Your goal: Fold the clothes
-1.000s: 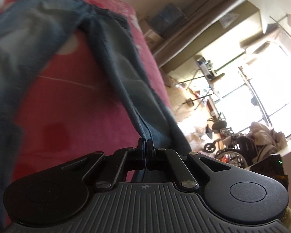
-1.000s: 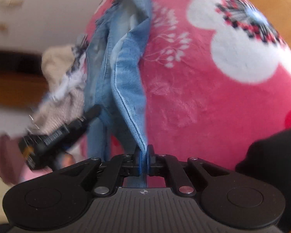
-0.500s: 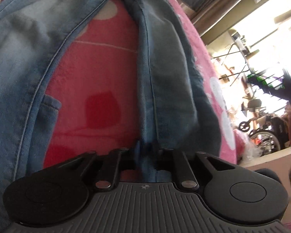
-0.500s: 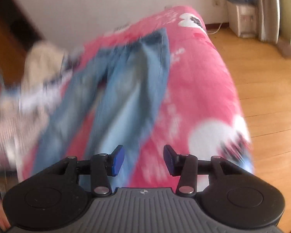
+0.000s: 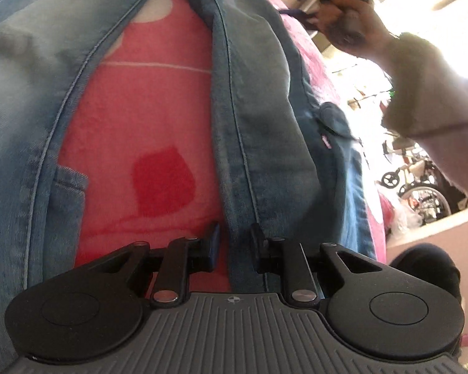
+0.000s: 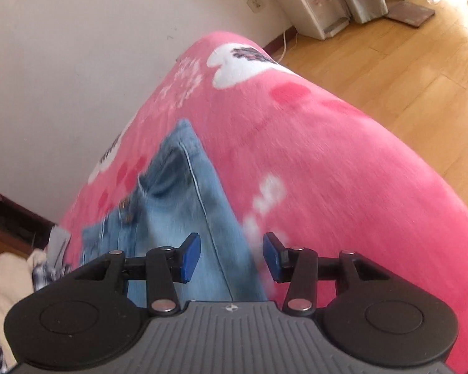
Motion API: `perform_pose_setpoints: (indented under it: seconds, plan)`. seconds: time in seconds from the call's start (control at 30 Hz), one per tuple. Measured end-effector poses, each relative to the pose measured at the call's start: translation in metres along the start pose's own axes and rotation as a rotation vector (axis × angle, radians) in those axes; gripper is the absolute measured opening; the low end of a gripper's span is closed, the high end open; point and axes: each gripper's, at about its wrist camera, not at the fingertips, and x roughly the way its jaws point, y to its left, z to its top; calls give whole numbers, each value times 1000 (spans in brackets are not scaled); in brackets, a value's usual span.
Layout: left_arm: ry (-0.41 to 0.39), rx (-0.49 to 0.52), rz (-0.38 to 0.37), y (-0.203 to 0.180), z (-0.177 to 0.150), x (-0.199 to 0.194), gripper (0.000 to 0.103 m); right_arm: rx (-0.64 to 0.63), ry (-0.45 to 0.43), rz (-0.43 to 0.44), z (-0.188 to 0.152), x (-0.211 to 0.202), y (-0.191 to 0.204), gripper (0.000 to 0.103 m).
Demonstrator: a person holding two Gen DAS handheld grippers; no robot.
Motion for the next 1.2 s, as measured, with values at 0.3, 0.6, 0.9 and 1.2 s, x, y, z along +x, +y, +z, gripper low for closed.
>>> perform_pose_setpoints:
  seconds: [0.3, 0.6, 0.9, 1.2]
  plan:
    - [-20, 3, -70, 15, 2, 4, 19, -173, 17, -40, 19, 49, 26, 22]
    - [-10, -61, -165, 32, 5, 3, 19, -528, -75, -106, 18, 33, 71, 7]
    - [2, -66, -189, 34, 4, 1, 19, -651, -77, -318, 0, 68, 80, 9]
    - [2, -58, -205, 38, 6, -5, 20, -596, -140, -231, -2, 23, 92, 17]
